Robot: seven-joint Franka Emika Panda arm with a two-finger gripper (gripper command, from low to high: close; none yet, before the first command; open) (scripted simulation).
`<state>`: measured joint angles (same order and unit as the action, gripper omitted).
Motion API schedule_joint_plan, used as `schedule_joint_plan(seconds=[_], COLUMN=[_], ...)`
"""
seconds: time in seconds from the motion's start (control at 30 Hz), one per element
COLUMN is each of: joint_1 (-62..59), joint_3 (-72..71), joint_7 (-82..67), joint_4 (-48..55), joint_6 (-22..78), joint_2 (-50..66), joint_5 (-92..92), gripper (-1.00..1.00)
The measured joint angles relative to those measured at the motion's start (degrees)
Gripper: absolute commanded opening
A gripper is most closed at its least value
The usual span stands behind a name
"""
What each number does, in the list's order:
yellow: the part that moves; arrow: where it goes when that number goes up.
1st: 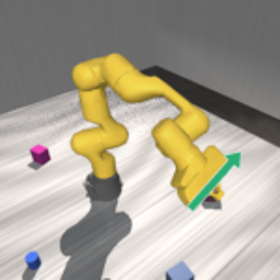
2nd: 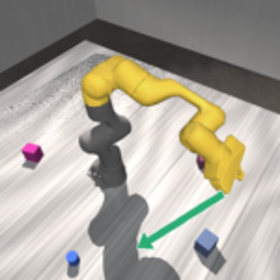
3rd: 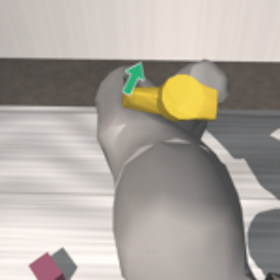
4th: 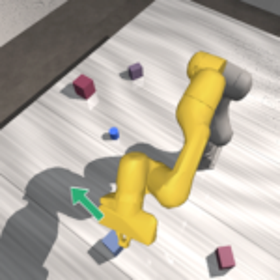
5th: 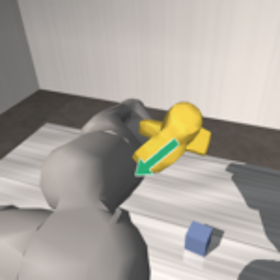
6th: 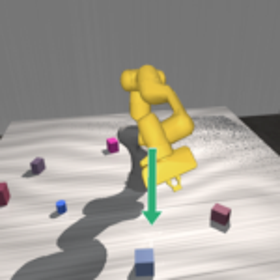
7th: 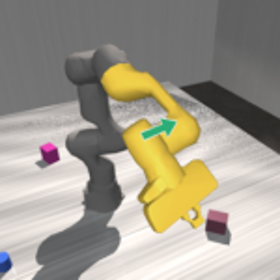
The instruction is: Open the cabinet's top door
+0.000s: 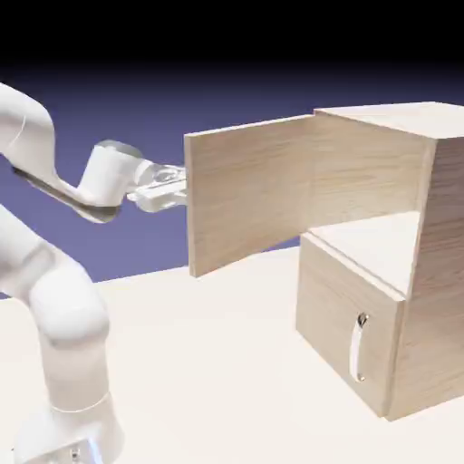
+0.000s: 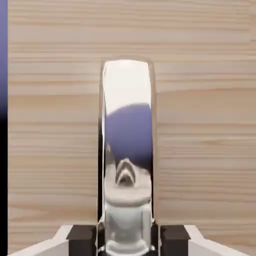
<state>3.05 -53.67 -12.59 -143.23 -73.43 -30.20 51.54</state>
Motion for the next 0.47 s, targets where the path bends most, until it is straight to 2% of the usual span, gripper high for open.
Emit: schedule_joint_plan(seconds=[0.33,0.47], joint_1=[-14.9,-22.0], joint_3=[-19.0,-26.9], joint_7=[11.0,13.5], joint_4=[17.1,19.4], joint_6=[21.5,24.9], joint_2=[20.6,24.5], joint_5=[-2.7,-2.5], gripper=[-1.0,-1.0])
